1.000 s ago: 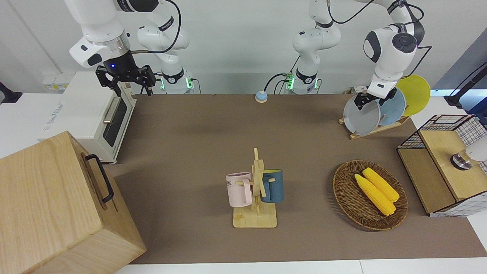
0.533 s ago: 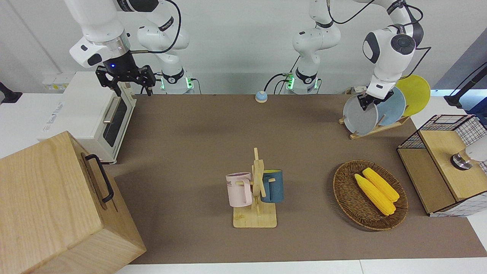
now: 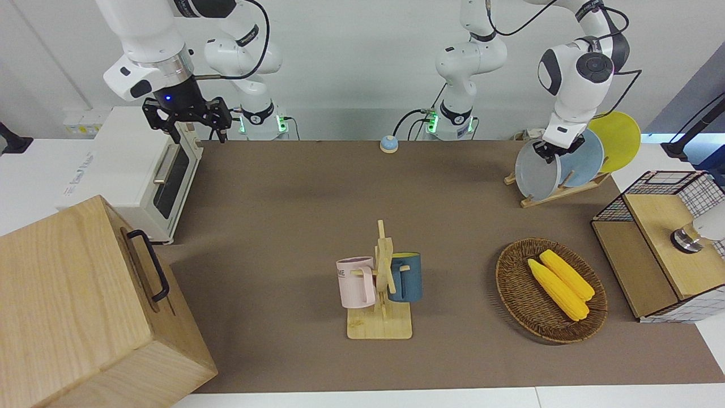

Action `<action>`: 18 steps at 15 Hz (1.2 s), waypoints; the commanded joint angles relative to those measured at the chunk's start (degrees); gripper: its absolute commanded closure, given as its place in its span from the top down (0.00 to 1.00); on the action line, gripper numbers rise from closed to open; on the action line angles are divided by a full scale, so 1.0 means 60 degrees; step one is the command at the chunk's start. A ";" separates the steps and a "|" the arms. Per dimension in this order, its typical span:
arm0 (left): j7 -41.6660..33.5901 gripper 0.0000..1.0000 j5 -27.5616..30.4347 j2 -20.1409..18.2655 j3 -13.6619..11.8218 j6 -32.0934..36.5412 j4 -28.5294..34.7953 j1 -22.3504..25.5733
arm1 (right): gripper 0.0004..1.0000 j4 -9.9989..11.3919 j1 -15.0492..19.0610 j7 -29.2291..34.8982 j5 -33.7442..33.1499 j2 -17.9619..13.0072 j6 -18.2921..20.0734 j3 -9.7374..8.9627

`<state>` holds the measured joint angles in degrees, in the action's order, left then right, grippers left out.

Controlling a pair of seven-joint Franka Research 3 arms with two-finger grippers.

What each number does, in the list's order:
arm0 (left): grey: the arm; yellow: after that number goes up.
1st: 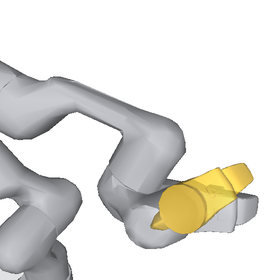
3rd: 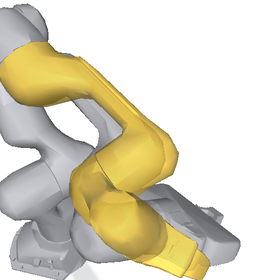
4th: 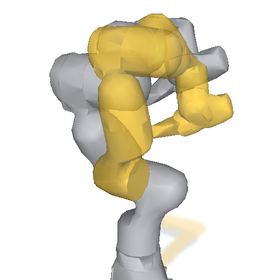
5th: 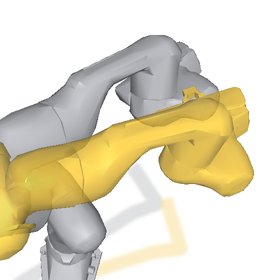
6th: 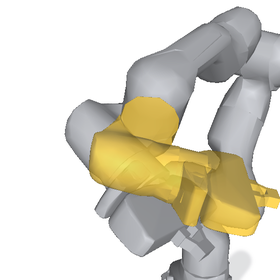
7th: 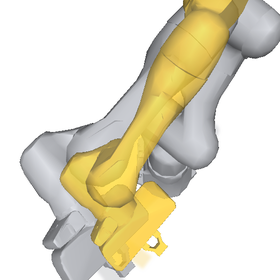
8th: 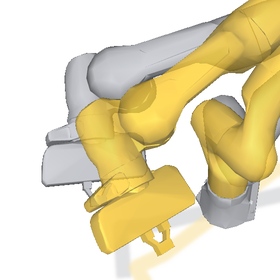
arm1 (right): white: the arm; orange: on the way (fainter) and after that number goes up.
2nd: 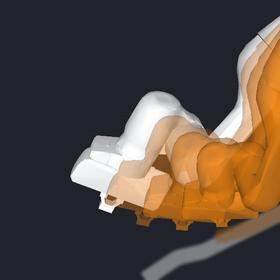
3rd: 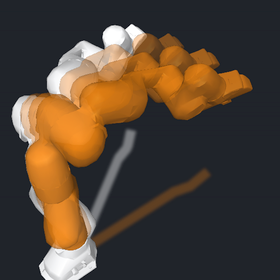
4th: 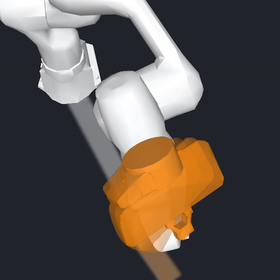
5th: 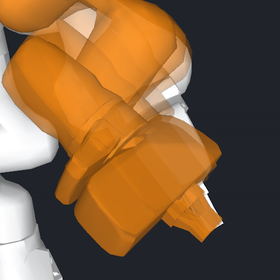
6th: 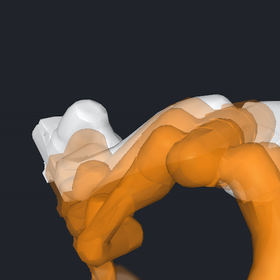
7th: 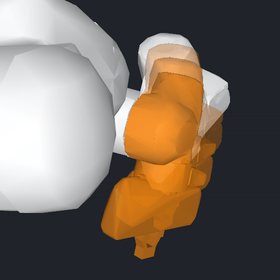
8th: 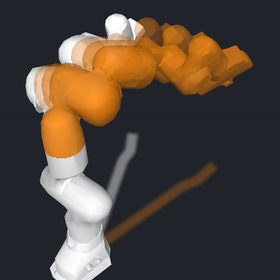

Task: Pick gray plate from low plate rack and place it on table with left arm
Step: 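Lift the gray plate out of the rack with the left gripper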

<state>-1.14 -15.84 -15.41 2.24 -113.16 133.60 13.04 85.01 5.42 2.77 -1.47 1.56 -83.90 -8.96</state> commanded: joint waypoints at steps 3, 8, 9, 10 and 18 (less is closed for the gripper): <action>0.0088 0.00 -0.0275 -0.0260 -0.0008 -0.0052 0.0132 -0.0050 | 0.98 -0.0062 -0.0069 0.0037 0.0026 0.0004 0.0009 0.0057; 0.0073 0.00 -0.0275 -0.0187 0.0036 0.0781 -0.0731 -0.0079 | 0.98 -0.0062 -0.0069 0.0037 0.0026 0.0004 0.0023 0.0057; 0.0073 0.00 -0.0275 -0.0172 0.0051 0.1001 -0.0950 -0.0079 | 0.98 -0.0062 -0.0069 0.0037 0.0026 0.0004 0.0009 0.0057; 0.0059 0.00 -0.0275 -0.0172 0.0066 0.1192 -0.1170 -0.0108 | 0.98 -0.0062 -0.0069 0.0037 0.0026 0.0004 0.0009 0.0057; 0.0044 0.00 0.0600 -0.0142 0.0124 0.2524 -0.2416 -0.0108 | 0.98 -0.0062 -0.0069 0.0037 0.0026 0.0004 0.0023 0.0057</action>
<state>-1.13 -15.51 -16.33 3.02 -101.90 121.75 12.97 85.01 5.42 2.77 -1.47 1.56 -83.90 -8.96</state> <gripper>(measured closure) 0.921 0.013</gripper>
